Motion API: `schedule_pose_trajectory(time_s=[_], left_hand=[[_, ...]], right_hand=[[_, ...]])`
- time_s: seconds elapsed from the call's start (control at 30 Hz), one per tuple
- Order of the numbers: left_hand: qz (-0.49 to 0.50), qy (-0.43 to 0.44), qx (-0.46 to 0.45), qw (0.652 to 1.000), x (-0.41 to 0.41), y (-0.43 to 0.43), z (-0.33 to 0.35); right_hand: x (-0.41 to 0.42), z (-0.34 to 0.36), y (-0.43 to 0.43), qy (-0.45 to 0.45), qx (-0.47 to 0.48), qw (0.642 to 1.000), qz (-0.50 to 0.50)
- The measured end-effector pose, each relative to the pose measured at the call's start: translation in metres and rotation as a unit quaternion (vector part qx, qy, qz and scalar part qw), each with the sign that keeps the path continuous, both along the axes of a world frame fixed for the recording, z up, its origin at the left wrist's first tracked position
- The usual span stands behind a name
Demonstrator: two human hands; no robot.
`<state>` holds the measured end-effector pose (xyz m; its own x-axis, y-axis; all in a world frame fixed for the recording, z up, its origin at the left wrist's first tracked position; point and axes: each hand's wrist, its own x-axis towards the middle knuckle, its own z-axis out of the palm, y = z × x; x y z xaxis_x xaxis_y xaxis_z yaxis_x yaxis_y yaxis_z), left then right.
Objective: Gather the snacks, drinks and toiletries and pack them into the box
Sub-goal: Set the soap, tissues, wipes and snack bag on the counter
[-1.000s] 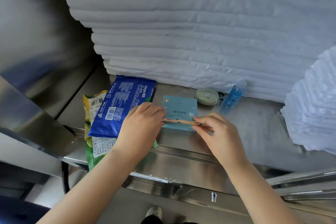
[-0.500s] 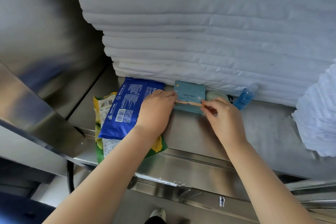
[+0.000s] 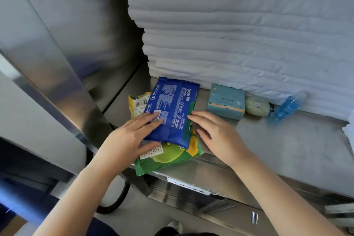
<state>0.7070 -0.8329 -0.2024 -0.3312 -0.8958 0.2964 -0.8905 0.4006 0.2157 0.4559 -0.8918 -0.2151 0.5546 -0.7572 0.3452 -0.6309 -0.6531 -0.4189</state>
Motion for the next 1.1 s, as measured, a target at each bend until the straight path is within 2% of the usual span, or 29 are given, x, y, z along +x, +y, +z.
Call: schedule_pose_trajectory(time_s=[0.17, 0.3, 0.5, 0.63, 0.73, 0.87, 1.1], left_hand=[[-0.044, -0.009, -0.096, 0.994, 0.007, -0.001, -0.001], [-0.056, -0.016, -0.138, 0.989, 0.016, -0.001, -0.006], [-0.050, 0.014, -0.204, 0.978, 0.016, -0.005, -0.003], [-0.031, 0.053, -0.261, 0.963, 0.010, -0.008, 0.011], [-0.008, 0.079, -0.323, 0.943, 0.004, -0.014, 0.032], [0.037, 0.069, -0.391, 0.917, -0.005, -0.019, 0.058], [0.055, 0.051, -0.394, 0.916, -0.016, -0.014, 0.071]], right_hand=[[0.009, 0.002, -0.014, 0.007, -0.036, 0.999, -0.002], [0.014, 0.000, -0.018, 0.002, -0.065, 0.998, 0.004], [0.018, 0.004, -0.023, -0.016, -0.117, 0.993, -0.012], [0.018, 0.013, -0.026, -0.064, -0.163, 0.984, -0.016], [0.020, 0.028, -0.033, -0.136, -0.147, 0.979, -0.028], [0.021, 0.048, -0.043, -0.194, -0.126, 0.972, -0.026], [0.013, 0.060, -0.047, -0.223, -0.113, 0.968, -0.002]])
